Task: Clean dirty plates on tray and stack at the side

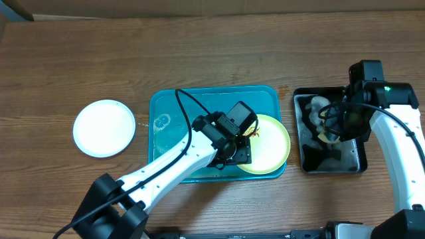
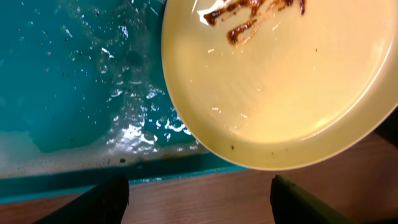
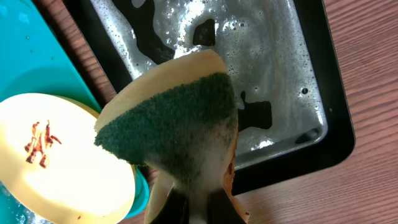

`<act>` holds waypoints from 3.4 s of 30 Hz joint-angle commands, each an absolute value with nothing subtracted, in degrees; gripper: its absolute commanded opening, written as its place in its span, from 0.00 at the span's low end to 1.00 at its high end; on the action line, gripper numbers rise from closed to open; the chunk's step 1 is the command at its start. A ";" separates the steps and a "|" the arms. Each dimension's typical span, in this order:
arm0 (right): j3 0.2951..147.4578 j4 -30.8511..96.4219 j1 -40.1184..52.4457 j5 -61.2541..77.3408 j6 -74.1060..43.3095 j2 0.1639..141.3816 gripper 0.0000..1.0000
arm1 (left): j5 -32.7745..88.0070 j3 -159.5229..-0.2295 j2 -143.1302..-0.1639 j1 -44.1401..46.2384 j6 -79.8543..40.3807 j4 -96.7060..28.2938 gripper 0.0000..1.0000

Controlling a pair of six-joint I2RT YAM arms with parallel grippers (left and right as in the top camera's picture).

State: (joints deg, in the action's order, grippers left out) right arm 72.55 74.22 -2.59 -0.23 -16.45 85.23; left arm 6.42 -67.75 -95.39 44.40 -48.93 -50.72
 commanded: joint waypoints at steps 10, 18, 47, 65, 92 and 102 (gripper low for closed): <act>72.42 74.06 -2.81 -0.08 -16.01 84.97 0.04 | 4.51 -67.51 -105.25 44.66 -52.36 -47.55 0.57; 72.42 74.04 -2.81 -0.08 -16.01 84.97 0.04 | 3.73 -67.53 -106.61 44.05 -52.23 -47.99 0.27; 72.42 74.30 -2.81 -0.08 -16.01 84.97 0.04 | 1.48 -83.68 -105.95 13.32 -26.76 -59.94 0.36; 72.42 74.24 -2.81 -0.10 -16.01 84.97 0.04 | 16.69 -72.49 -106.13 27.24 -60.99 -68.34 0.77; 72.42 74.67 -2.81 -0.10 -16.01 84.97 0.04 | 15.40 -66.70 -106.19 36.73 -77.97 -51.20 0.66; 72.42 74.67 -2.81 -0.12 -16.01 84.97 0.04 | 10.63 -66.92 -101.69 36.73 -76.27 -50.30 0.67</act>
